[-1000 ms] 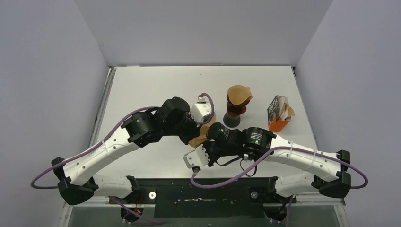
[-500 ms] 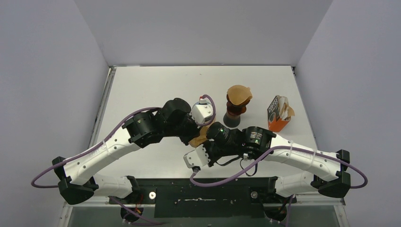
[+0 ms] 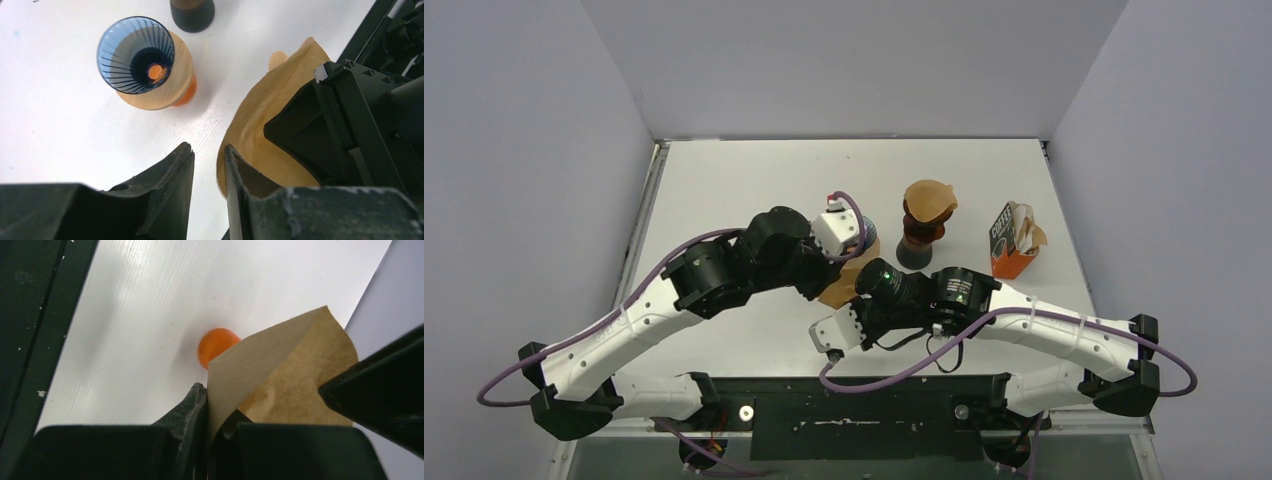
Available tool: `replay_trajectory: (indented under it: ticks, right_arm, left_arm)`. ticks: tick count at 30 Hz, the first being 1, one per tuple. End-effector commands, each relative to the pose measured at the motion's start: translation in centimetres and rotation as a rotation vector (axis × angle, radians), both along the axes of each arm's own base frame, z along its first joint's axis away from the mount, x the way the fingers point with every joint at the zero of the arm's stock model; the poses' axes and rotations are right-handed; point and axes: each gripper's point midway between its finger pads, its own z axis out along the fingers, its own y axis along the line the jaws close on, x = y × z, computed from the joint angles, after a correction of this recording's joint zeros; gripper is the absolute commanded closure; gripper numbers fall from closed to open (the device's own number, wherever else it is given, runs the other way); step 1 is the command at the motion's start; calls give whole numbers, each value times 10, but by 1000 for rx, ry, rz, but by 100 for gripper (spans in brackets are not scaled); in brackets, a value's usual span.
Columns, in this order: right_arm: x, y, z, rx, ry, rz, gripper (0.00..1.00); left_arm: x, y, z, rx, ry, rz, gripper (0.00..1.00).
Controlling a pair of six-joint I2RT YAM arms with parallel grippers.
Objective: Place the coffee filter in the dripper
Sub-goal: Pick up the coffee filter from the coffee filter holder, then place the coffee filter in the coffee dripper.
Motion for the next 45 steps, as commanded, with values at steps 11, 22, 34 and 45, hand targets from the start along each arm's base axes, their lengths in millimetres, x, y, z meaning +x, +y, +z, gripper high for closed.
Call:
replay_trajectory:
  ticks: [11,22,34,45]
  right_arm:
    - [31,6,25,66,-51,-89,100]
    - [86,8,49,124,-81,-251,100]
    - [138,13,43,162,-14,-459,100]
    - [166,1,19,218,157,-695,100]
  left_arm:
    - [30,53,97,-309,-285,319,63]
    - [38,77,84,-358,-338,445,62]
    - [44,112,75,-387,-397,603,61]
    - [38,148,76,-489,-444,711,60]
